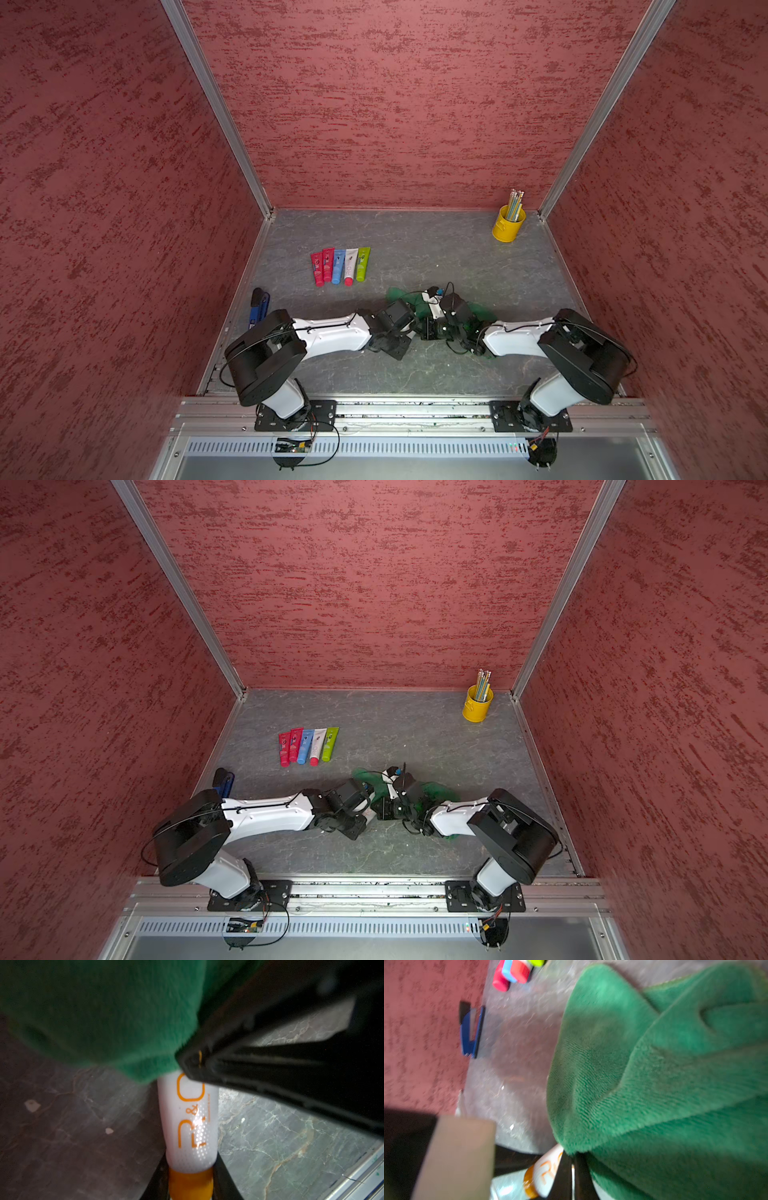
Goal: Wipe the surface of the toothpaste tube
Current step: Wipe the dirt from the toothpaste tube.
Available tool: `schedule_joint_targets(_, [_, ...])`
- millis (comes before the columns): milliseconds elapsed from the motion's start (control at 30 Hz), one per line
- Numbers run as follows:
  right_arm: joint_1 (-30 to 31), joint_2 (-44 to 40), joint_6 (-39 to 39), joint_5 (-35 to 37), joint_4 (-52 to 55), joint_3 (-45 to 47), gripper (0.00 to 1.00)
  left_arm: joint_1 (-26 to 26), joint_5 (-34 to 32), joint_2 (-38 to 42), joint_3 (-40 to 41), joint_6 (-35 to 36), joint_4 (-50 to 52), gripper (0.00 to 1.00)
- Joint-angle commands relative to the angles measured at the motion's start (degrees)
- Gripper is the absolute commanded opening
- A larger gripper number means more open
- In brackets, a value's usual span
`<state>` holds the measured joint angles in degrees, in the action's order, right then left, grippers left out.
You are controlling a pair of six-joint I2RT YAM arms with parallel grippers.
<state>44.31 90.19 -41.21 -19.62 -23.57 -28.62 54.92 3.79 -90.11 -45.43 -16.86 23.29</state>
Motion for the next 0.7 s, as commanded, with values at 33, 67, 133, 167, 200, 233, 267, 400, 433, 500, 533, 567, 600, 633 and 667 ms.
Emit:
schedule_joint_targets(33, [0.69,0.5,1.16,2.05,6.93,-1.18,0.0,0.19,0.14,0.23,0.51,0.8,-0.19,0.09])
schedule_joint_targets(67, [0.56,0.44,1.72,5.51,9.34,-2.18,0.0,0.24,-0.01,0.38,0.67,0.78,-0.24,0.09])
schedule_joint_targets(133, [0.27,0.55,3.23,13.8,15.08,-5.09,0.0,0.28,-0.19,0.98,1.02,0.6,-0.42,0.09])
schedule_joint_targets(167, [-0.03,0.59,3.86,16.82,17.18,-6.29,0.0,0.28,-0.28,1.29,1.25,0.53,-0.52,0.09])
schedule_joint_targets(200, [-0.55,0.64,4.56,19.7,19.27,-7.53,0.0,0.24,-0.43,1.59,1.46,0.49,-0.6,0.09])
schedule_joint_targets(233, [-1.29,0.76,5.2,21.6,20.74,-8.48,0.0,0.28,-0.52,1.92,1.65,0.42,-0.65,0.09])
schedule_joint_targets(267, [-2.01,1.01,5.7,22.63,21.54,-9.22,0.0,0.26,-0.56,2.12,1.83,0.43,-0.77,0.09])
schedule_joint_targets(400, [-4.4,2.96,6.75,20.0,20.06,-10.42,0.0,0.19,-0.32,1.91,1.71,0.43,-0.88,0.09])
schedule_joint_targets(433, [-4.37,3.5,6.71,18.45,19.39,-10.56,0.0,0.19,-0.32,1.71,1.59,0.43,-0.79,0.09])
schedule_joint_targets(500, [-4.29,4.52,6.15,12.64,16.15,-9.83,0.0,0.19,-0.29,1.42,1.41,0.43,-0.66,0.09])
schedule_joint_targets(533, [-4.17,4.79,5.66,9.59,14.33,-9.05,0.0,0.19,-0.28,1.42,1.4,0.43,-0.65,0.09])
schedule_joint_targets(567, [-3.79,4.78,4.84,5.94,11.88,-7.92,0.0,0.17,-0.36,1.4,1.44,0.41,-0.7,0.09])
schedule_joint_targets(600, [-3.2,4.41,3.85,2.55,9.25,-6.56,0.0,0.1,-0.4,1.42,1.47,0.43,-0.65,0.09])
schedule_joint_targets(633, [-2.36,3.86,2.82,-0.01,7.04,-5.35,0.0,0.1,-0.38,1.39,1.48,0.35,-0.66,0.09])
schedule_joint_targets(667, [-1.25,3.2,1.49,-2.6,4.5,-4.09,0.0,-0.01,-0.41,1.29,1.43,0.32,-0.68,0.09])
